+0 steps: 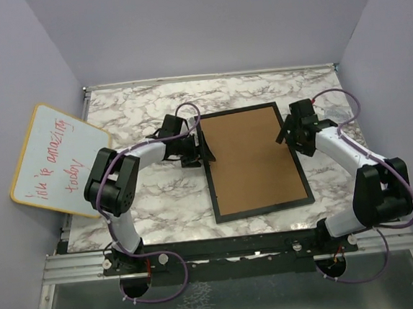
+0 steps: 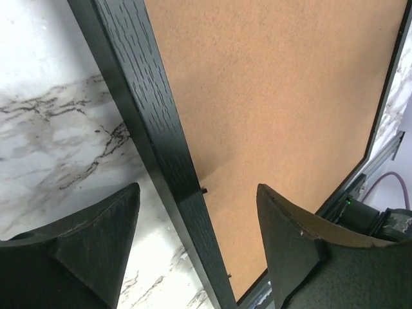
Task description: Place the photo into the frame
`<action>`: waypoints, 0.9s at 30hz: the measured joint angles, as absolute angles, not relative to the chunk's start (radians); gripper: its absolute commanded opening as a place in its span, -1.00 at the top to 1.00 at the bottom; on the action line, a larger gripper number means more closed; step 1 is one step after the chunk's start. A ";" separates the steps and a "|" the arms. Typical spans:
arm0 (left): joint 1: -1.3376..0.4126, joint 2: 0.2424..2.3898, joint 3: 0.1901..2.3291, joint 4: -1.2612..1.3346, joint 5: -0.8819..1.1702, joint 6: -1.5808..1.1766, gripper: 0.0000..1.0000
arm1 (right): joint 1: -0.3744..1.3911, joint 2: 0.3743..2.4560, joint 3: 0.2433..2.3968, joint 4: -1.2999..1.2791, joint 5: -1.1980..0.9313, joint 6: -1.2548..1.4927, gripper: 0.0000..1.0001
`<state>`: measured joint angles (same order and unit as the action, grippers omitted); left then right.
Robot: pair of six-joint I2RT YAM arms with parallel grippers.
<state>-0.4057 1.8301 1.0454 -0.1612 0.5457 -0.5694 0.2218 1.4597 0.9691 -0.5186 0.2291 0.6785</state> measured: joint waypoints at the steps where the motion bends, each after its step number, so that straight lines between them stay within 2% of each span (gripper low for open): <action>1: -0.406 1.833 1.053 -0.168 0.543 -0.564 -0.51 | 0.202 1.461 0.967 -0.532 0.242 0.670 -0.78; 8: -0.405 1.881 1.130 -0.209 0.533 -0.531 -0.51 | 0.087 1.459 0.876 -0.534 0.218 0.626 -0.83; 11: -0.405 1.901 1.158 -0.217 0.533 -0.527 -0.51 | 0.064 1.459 0.811 -0.514 0.139 0.619 -0.82; 20: -0.389 2.009 1.324 -0.292 0.525 -0.525 -0.24 | 0.052 1.340 0.683 -0.429 -0.109 0.569 -0.65; 27: -0.366 2.151 1.531 -0.279 0.509 -0.511 -0.22 | 0.076 1.290 0.624 -0.418 -0.282 0.533 -0.61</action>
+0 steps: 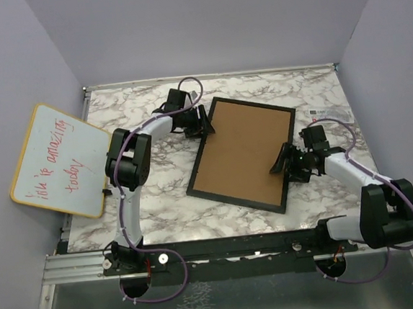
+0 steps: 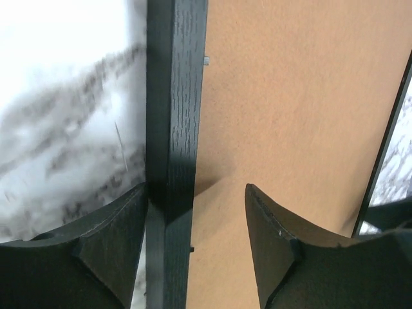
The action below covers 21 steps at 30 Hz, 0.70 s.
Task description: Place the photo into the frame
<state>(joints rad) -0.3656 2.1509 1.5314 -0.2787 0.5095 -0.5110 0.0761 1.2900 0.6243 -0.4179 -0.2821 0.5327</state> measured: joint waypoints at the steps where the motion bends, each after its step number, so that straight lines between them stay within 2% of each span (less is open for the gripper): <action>1: -0.363 2.167 1.559 -0.274 0.508 -0.507 -0.22 | 0.092 1.290 0.620 -0.411 -0.298 0.533 -0.61; 8: -0.344 2.288 1.726 -0.210 0.466 -0.488 -0.25 | 0.266 1.371 0.622 -0.311 -0.426 0.592 -0.61; 13: -0.330 2.310 1.740 -0.153 0.421 -0.481 -0.29 | 0.410 1.510 0.701 -0.252 -0.527 0.639 -0.61; 17: -0.322 2.312 1.738 -0.125 0.401 -0.462 -0.35 | 0.461 1.590 0.759 -0.246 -0.578 0.658 -0.62; 21: -0.321 2.311 1.732 -0.110 0.393 -0.441 -0.50 | 0.474 1.612 0.778 -0.251 -0.596 0.667 -0.73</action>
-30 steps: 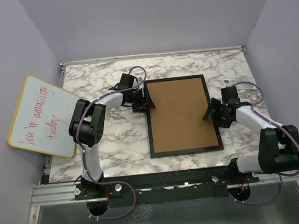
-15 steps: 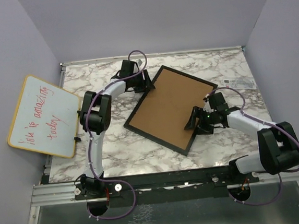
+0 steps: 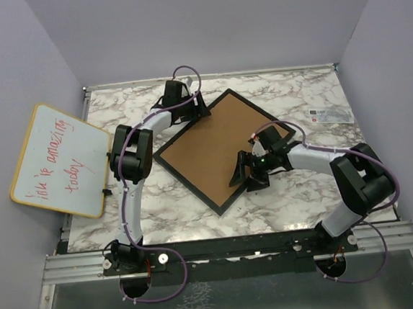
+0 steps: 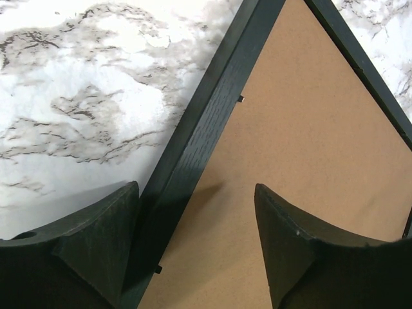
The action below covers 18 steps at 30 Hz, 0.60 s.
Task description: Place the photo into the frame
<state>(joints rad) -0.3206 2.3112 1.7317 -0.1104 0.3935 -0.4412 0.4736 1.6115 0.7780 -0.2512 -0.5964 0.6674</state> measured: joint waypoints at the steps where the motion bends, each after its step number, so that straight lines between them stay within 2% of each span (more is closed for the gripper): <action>1: -0.321 2.309 1.731 -0.112 0.393 -0.435 -0.54 | 0.476 1.607 0.778 -0.255 -0.594 0.662 -0.75; 4: -0.324 2.291 1.724 -0.141 0.392 -0.419 -0.69 | 0.483 1.566 0.776 -0.289 -0.558 0.624 -0.79; 10: -0.333 2.214 1.714 -0.323 0.363 -0.400 -0.98 | 0.483 1.314 0.766 -0.332 -0.487 0.522 -0.76; 12: -0.328 2.163 1.692 -0.366 0.338 -0.402 -0.98 | 0.482 1.284 0.795 -0.315 -0.489 0.503 -0.66; 14: -0.318 2.096 1.653 -0.393 0.310 -0.405 -0.98 | 0.482 1.312 0.847 -0.289 -0.503 0.495 -0.44; 18: -0.254 1.911 1.521 -0.412 0.245 -0.427 -0.87 | 0.488 1.494 1.016 -0.210 -0.582 0.503 -0.11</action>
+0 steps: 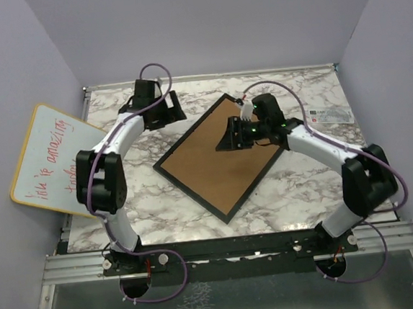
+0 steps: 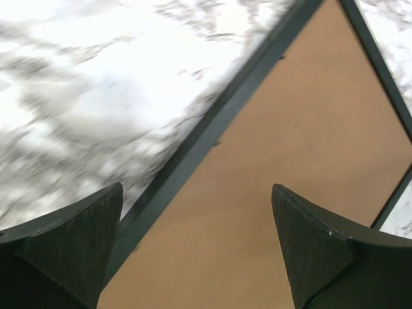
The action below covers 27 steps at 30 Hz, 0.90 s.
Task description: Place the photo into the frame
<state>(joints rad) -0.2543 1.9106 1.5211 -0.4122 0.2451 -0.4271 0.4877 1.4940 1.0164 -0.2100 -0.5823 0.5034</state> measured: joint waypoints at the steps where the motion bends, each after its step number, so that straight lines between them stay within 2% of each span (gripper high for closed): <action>1: -0.234 1.864 1.478 -0.411 0.234 -0.435 -0.81 | 0.493 1.552 1.067 -0.196 -0.599 0.507 -0.02; 5: -0.152 1.698 1.286 -0.415 0.208 -0.474 -0.55 | 0.546 1.784 1.290 -0.176 -0.648 0.518 0.20; 8: -0.121 1.634 1.155 -0.422 0.207 -0.493 -0.43 | 0.590 1.936 1.446 -0.175 -0.687 0.525 0.24; 14: -0.094 1.586 0.974 -0.450 0.218 -0.524 -0.03 | 0.662 2.137 1.645 -0.188 -0.768 0.531 0.36; 19: -0.081 1.551 0.907 -0.395 0.221 -0.545 0.23 | 0.695 2.232 1.722 -0.203 -0.812 0.535 0.69; 27: -0.072 1.496 0.817 -0.317 0.217 -0.540 0.30 | 0.725 2.301 1.722 -0.201 -0.873 0.550 0.78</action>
<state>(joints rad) -0.0719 1.4960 0.8173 -0.3168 0.2169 -0.5404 0.7246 2.3009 1.7222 -0.2008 -0.8730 0.5495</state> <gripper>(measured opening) 0.363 0.118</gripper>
